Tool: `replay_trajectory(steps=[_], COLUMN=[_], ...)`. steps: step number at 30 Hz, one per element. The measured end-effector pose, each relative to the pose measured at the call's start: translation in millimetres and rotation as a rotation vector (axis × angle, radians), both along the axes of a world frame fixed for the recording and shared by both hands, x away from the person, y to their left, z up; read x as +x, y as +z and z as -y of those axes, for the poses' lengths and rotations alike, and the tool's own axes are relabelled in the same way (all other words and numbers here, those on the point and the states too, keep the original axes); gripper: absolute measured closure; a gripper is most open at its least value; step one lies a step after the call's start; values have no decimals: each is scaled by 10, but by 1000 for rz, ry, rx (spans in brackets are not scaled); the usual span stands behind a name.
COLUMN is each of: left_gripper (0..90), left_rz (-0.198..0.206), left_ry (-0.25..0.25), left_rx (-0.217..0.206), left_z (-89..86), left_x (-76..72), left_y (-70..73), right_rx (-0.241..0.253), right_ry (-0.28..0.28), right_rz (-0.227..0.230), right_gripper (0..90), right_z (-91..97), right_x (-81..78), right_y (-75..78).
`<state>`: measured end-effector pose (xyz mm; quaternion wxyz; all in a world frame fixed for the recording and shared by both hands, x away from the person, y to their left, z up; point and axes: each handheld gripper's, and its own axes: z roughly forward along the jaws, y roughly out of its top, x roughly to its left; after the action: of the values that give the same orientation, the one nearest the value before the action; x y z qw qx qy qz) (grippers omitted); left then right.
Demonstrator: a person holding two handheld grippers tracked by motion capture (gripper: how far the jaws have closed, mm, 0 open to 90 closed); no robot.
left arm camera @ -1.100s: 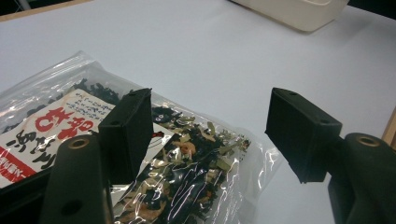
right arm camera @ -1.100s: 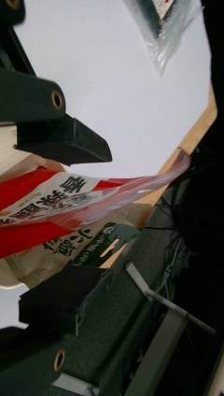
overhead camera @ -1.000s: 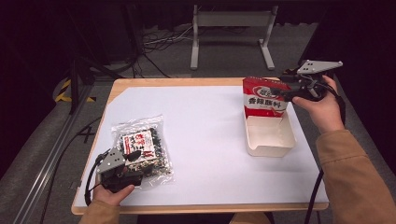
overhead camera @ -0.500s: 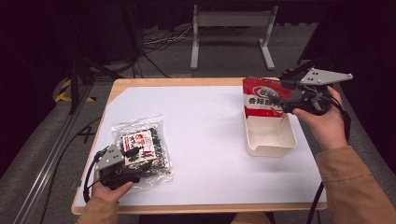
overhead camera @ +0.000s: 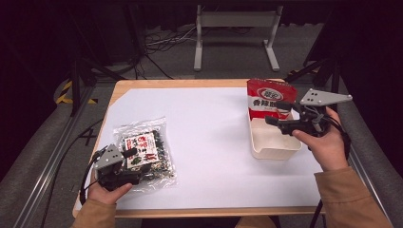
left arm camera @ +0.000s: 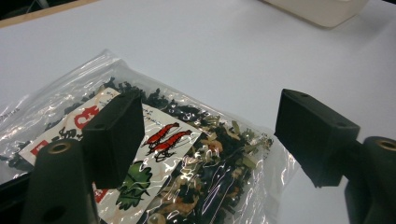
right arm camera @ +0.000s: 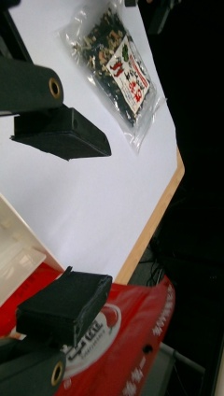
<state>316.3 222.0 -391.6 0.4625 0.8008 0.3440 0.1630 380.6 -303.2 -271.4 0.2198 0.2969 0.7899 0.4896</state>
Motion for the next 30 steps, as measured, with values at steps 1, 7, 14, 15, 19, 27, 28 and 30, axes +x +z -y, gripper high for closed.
replay_trajectory(steps=[1,7,14,15,19,27,28,30], left_gripper=[222,240,236,228,222,195,190,186], left_rz=[-13,1,-47,-51,-41,-58,-60,-58], left_ry=[-4,20,103,114,138,185,192,207], left_rx=[11,22,-8,-13,-4,-8,-8,-2], left_z=[-4,-56,-127,-134,-167,-278,-293,-329], left_x=[6,-7,28,36,53,154,173,220], left_y=[-7,37,57,57,94,178,184,194], right_rx=[0,-15,3,8,10,-15,-17,-19], right_ry=[1,10,31,38,49,68,70,70], right_rz=[-1,-12,-40,-45,-43,-50,-49,-48], right_gripper=[329,365,372,372,370,366,366,366], right_z=[-11,-81,-163,-174,-220,-282,-287,-298], right_x=[-10,-47,-67,-69,-96,-128,-132,-140], right_y=[-23,-195,-424,-445,-517,-603,-603,-603])
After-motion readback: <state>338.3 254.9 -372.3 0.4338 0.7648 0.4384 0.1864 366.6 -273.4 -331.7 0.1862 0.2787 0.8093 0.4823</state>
